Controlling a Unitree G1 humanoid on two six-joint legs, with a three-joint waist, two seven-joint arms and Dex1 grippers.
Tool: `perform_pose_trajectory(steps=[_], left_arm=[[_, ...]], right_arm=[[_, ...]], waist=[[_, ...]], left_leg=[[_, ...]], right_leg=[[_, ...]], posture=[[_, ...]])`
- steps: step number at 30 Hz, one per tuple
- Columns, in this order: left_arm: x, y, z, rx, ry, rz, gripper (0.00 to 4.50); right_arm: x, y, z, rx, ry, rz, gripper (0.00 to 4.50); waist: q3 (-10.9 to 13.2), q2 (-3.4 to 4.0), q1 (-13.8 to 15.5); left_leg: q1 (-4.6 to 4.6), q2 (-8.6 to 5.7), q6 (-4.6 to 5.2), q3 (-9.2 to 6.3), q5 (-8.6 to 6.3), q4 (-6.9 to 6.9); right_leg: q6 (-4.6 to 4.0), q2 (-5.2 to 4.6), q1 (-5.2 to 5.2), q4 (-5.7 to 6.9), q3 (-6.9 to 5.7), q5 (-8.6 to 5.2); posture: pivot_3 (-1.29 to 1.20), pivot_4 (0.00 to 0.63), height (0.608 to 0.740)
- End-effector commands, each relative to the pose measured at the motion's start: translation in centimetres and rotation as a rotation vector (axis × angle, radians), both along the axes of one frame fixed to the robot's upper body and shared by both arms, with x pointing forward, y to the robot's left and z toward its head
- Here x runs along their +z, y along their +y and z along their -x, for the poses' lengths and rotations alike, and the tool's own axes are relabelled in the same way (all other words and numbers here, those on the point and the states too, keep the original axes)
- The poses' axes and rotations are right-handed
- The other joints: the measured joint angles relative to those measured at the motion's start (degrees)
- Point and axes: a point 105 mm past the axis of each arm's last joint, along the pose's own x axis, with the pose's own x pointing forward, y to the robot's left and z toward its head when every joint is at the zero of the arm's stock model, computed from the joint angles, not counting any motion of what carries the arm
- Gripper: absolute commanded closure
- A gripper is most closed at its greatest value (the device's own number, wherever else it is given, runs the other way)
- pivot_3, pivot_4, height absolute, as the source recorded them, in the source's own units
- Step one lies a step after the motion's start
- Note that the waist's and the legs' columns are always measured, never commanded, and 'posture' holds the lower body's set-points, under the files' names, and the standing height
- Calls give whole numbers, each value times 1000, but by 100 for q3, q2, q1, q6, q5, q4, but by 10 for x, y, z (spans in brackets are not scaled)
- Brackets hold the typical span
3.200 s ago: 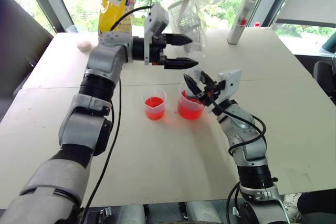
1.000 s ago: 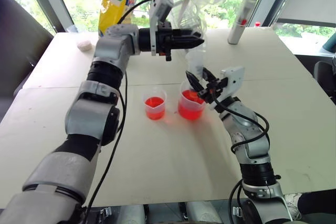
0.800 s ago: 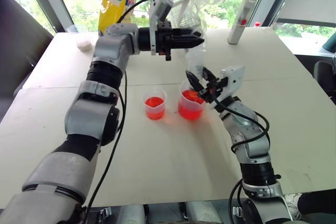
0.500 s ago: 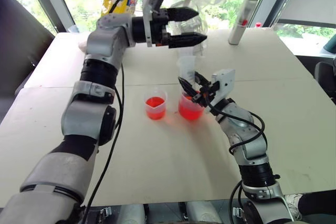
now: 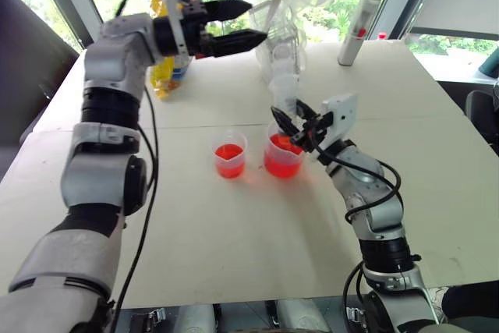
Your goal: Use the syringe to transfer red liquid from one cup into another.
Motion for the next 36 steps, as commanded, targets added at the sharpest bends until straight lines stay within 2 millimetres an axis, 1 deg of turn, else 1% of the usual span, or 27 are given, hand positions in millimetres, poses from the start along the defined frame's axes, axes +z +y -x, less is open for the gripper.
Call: perform_pose_trajectory(steps=[1, 3, 5, 7, 10, 13, 16, 19, 24, 27, 30, 33, 36], left_arm=[[-10, 17, 4, 40, -28, -71, 55], [-17, 27, 4, 71, -15, -92, 55], [-20, 33, 5, 95, -14, -101, 55], [-23, 37, 6, 106, -9, -109, 55], [-24, 43, 8, 124, -8, -114, 55], [-19, 50, 12, 152, -10, -98, 55], [-15, 55, 17, 157, -8, -92, 55], [-9, 60, 26, 140, 2, -81, 55], [-4, 67, 37, 132, 12, -98, 55], [0, 69, 41, 127, 19, -91, 55], [7, 66, 45, 100, 21, -68, 55], [13, 63, 50, 66, 22, -46, 55], [16, 62, 50, 69, 16, -33, 55]], right_arm=[[53, 10, 21, 94, -158, -14, 3110], [68, 20, 29, 172, -183, -2, 3110], [77, 34, 35, 267, -181, 1, 3110], [83, 47, 38, 343, -167, -20, 3110], [83, 65, 39, 422, -145, -47, 3110], [65, 86, 28, 457, -114, -51, 3110], [49, 96, 19, 456, -98, -46, 3110], [29, 101, 10, 439, -78, -37, 3110], [8, 102, 2, 408, -54, -35, 3110], [0, 101, 1, 393, -38, -41, 3110], [-5, 103, 1, 390, -32, -41, 3110], [-8, 105, 1, 390, -28, -39, 3110], [-10, 106, 1, 388, -23, -36, 3110]], waist=[[0, 0, -2], [0, 0, -4], [0, -1, 3], [0, -1, 5], [-3, -5, 10], [-4, -8, -3], [-5, -8, -2], [-5, -8, -10], [-5, -8, -5], [-5, -9, -3], [-5, -9, -4], [-5, -9, -8], [-5, -9, -10]], left_leg=[[0, 1, -2, 0, 1, 0], [2, 1, -4, -1, 2, 0], [2, 2, -5, -1, 3, 1], [-2, 2, -5, -1, 3, 2], [-3, 2, -5, -1, 3, 1], [-4, 1, -5, 0, 3, 5], [-4, 0, -5, 0, 3, 6], [-6, 1, -5, -1, 3, 4], [-8, 3, -6, -3, 3, 3], [-7, 2, -12, -3, 7, 4], [-7, 1, -16, -3, 10, 5], [-7, 2, -17, -5, 10, 4], [-6, 2, -17, -8, 10, 3]], right_leg=[[0, -1, 1, 1, -2, 0], [0, -1, 0, 4, 0, 0], [0, -1, -1, 5, -2, 0], [-1, -1, -1, 4, -7, 0], [-1, -2, 0, 3, -8, 0], [-1, -5, 0, 3, -6, 0], [-1, -6, -1, 5, -6, 1], [-1, -5, -4, 4, -7, 1], [-1, -7, -6, 4, -7, 1], [-1, -8, -5, 8, -8, 1], [-1, -8, -7, 12, -8, 1], [-1, -7, -6, 12, -11, 1], [-1, -6, -7, 12, -10, 1]], posture=[[0, 150, 739], [0, 150, 739], [0, 150, 739], [0, 150, 739], [0, 150, 739], [0, 150, 739], [0, 150, 739], [0, 150, 739], [0, 150, 739], [0, 150, 739], [0, 150, 739], [0, 150, 739], [0, 150, 739]])
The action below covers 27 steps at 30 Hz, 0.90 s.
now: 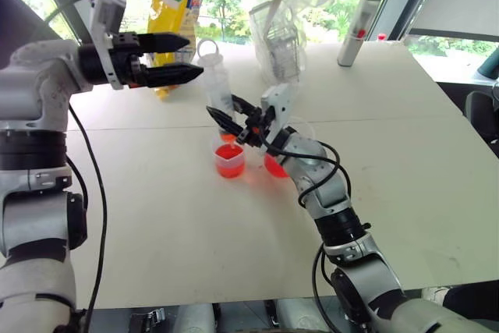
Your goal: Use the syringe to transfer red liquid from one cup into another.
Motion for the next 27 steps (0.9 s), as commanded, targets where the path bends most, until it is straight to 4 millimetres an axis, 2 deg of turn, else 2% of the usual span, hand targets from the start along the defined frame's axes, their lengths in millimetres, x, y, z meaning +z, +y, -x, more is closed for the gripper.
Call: perform_pose_trajectory(steps=[1, 9, 15, 18, 27], left_arm=[[34, -1, 11, -25, -112, 55, 55], [40, -2, 15, -54, -94, 95, 55], [19, -7, 24, -116, -75, -7, 55], [18, -6, 25, -121, -73, -10, 55], [20, 0, 11, -32, -74, 17, 55]], right_arm=[[0, 4, 2, 5, -10, -1, 3110], [-3, 5, 1, 8, -11, 11, 3110], [-1, 5, 0, 6, -16, 14, 3110], [-1, 5, 0, 7, -19, 16, 3110], [2, 6, 0, 9, -24, 13, 3110]], waist=[[0, 0, 3], [0, 0, 3], [-1, -1, 0], [0, -1, 4], [-1, -1, -1]], left_leg=[[0, 0, 0, 0, 0, 0], [0, 0, -1, 0, 1, 0], [3, 0, -2, 0, 1, -2], [2, 0, -5, 2, 3, -2], [3, -1, -5, 0, 3, -2]], right_leg=[[0, 0, 0, 0, 0, 0], [0, -1, 0, 0, 1, 0], [0, -1, 0, 0, 3, 0], [0, -2, 0, 0, 3, 0], [0, -1, 0, 0, 3, 0]], posture=[[0, 150, 739], [0, 150, 739], [0, 150, 739], [0, 150, 739], [0, 150, 739]])
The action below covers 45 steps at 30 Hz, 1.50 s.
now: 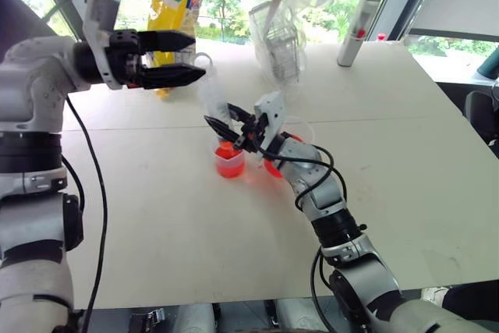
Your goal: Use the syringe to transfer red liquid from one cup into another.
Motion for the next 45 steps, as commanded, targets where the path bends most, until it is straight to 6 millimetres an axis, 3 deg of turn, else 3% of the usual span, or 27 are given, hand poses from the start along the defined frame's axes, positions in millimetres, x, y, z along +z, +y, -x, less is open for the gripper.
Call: perform_pose_trajectory(steps=[1, 4, 6, 13, 20, 38, 45], left_arm=[[14, 4, -2, 39, -59, 10, 55], [12, 5, -6, 52, -52, 16, 55], [10, 2, -6, 47, -50, 21, 815], [1, -10, -8, 5, -20, 32, 4408], [-17, -20, -4, -44, 5, -44, 4465], [-42, -34, 3, -103, 33, -127, 4465], [-52, -37, 5, -112, 52, -144, 4465]], right_arm=[[20, 2, 4, 11, -67, -31, 3110], [22, 2, 4, 11, -73, -32, 3110], [23, 2, 4, 11, -76, -32, 3110], [26, 2, 4, 10, -85, -30, 3110], [32, 0, 6, 7, -101, -37, 3110], [92, -15, 21, -6, -166, -155, 3110], [101, -18, 25, -5, -156, -169, 3110]], waist=[[0, 0, 1], [0, 0, 3], [0, 0, 5], [0, 0, 4], [0, 0, 0], [0, 0, 7], [0, 0, 5]], left_leg=[[0, 0, 0, 0, 0, 0], [0, 0, 0, 0, 0, 0], [0, 0, 0, 0, 0, 0], [-1, 0, 0, 1, 0, 0], [0, 1, 0, 1, 0, -3], [-1, 1, 0, -3, 0, -2], [-1, 0, 0, -4, 0, -2]], right_leg=[[0, 0, 0, 0, 0, 0], [0, 0, 0, 0, 0, 0], [0, 0, 0, 0, 0, 0], [0, -1, 0, 0, 0, 0], [0, 2, -1, 0, 0, 0], [0, 0, -1, -1, 2, 0], [0, 1, -1, -1, 2, 0]], posture=[[0, 150, 739], [0, 150, 739], [0, 150, 739], [0, 150, 739], [0, 150, 739], [0, 150, 739], [0, 150, 739]])
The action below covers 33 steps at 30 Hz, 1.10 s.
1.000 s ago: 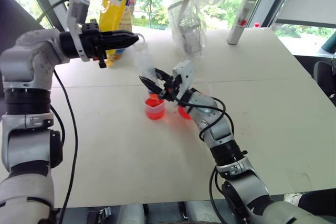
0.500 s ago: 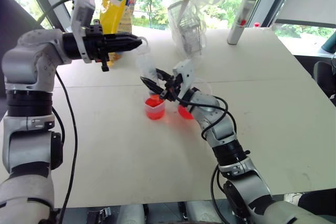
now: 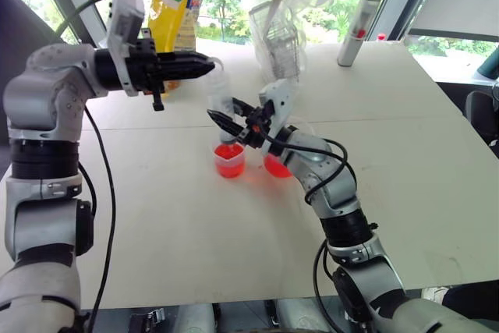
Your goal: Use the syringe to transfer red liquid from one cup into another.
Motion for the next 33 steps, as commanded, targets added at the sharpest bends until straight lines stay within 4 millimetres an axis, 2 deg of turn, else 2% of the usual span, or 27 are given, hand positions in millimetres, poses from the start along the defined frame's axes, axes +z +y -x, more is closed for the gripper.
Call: perform_pose_trajectory(steps=[1, 7, 15, 18, 21, 27, 30, 33], left_arm=[[-37, -17, 4, -75, 109, -91, 4465], [-43, -15, 5, -73, 125, -103, 4465], [-12, -12, 1, -55, 102, 1, 4465], [-8, -11, 1, -54, 100, 8, 4465], [-4, -9, 2, -59, 109, 30, 3296], [3, -3, -7, 6, 61, 43, 468], [6, 6, -8, 29, 54, 37, 468], [-1, 17, -6, 38, 67, -19, 468]], right_arm=[[83, -11, 19, -5, -238, -182, 3110], [85, -13, 19, -7, -210, -190, 3110], [74, -6, 22, 19, -185, -160, 3110], [71, -3, 24, 30, -175, -159, 3110], [66, 0, 25, 35, -159, -157, 3110], [61, 3, 25, 38, -134, -160, 3110], [60, 3, 26, 39, -131, -159, 3110], [61, 3, 25, 36, -131, -159, 3110]], waist=[[0, 0, 1], [0, 0, 0], [0, 0, 4], [0, 0, -7], [0, 0, 2], [0, -1, 0], [-2, -3, 1], [-1, -2, -18]], left_leg=[[0, 0, 0, 0, 0, 0], [0, 0, 0, 0, 0, 0], [-3, -1, 0, 0, 0, 0], [-2, -1, 0, 0, 0, 0], [-2, -1, 0, -1, 0, -2], [-4, -1, 0, -4, 0, -2], [-5, 0, 0, -6, 0, -2], [-5, 0, 0, -4, 0, -3]], right_leg=[[0, 0, 0, 0, 0, 0], [0, 0, 0, -1, 0, 0], [0, 0, 0, -2, -2, 0], [0, 0, 0, -2, -1, 0], [0, 1, -2, -2, -1, 0], [0, 1, -3, -2, -1, 0], [0, 1, -5, -3, -2, 0], [0, 1, -6, -4, 0, 0]], posture=[[0, 150, 739], [0, 150, 739], [0, 150, 739], [0, 150, 739], [0, 150, 739], [0, 150, 739], [0, 150, 739], [0, 150, 739]])
